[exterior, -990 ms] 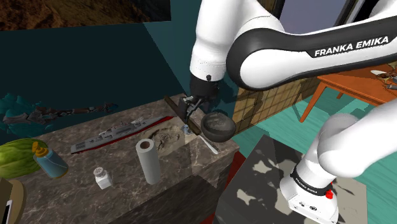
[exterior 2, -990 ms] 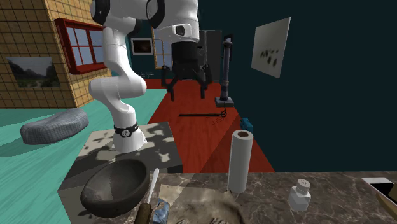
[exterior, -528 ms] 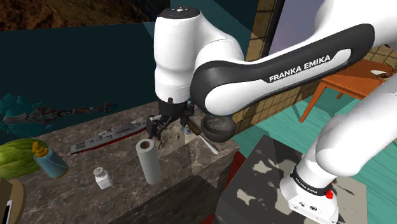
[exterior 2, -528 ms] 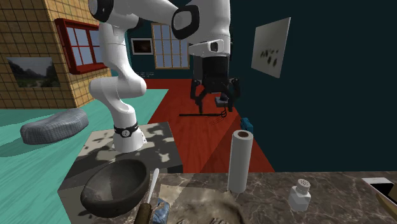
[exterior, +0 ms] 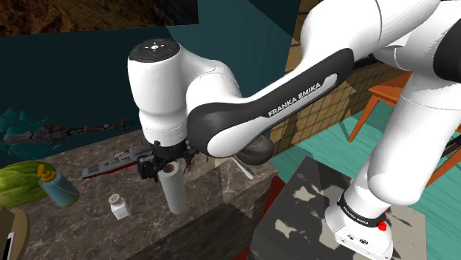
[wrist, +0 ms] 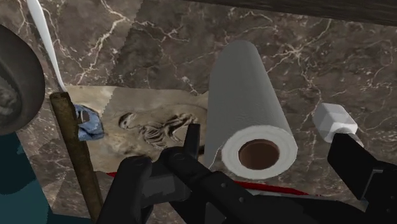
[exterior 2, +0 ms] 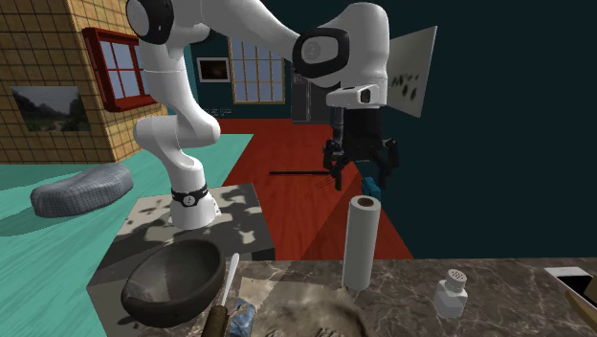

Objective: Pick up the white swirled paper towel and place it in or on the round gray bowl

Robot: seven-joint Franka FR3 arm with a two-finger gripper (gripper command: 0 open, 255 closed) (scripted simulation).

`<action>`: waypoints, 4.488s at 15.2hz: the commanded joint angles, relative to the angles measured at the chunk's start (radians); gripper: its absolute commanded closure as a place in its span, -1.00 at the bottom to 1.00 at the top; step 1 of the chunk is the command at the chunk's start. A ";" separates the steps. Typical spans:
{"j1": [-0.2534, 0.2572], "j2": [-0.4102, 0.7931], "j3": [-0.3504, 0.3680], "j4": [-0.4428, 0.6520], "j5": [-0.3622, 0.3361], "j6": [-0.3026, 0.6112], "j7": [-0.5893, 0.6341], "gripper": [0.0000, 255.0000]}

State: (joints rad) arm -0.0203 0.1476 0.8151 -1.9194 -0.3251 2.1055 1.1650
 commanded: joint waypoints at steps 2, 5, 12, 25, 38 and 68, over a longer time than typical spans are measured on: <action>0.010 0.037 -0.009 -0.003 -0.037 0.025 0.027 -1.00; 0.016 0.062 -0.018 -0.017 -0.064 0.054 0.044 -1.00; 0.017 0.067 -0.020 -0.020 -0.069 0.059 0.048 -1.00; 0.013 0.054 -0.015 -0.006 -0.054 0.038 0.035 1.00; -0.001 -0.008 0.004 0.109 0.022 -0.109 -0.035 1.00; -0.123 -0.475 -0.225 0.011 0.380 -0.312 -0.507 1.00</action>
State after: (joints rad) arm -0.1419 -0.2958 0.6158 -1.8796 0.0379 1.7910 0.6926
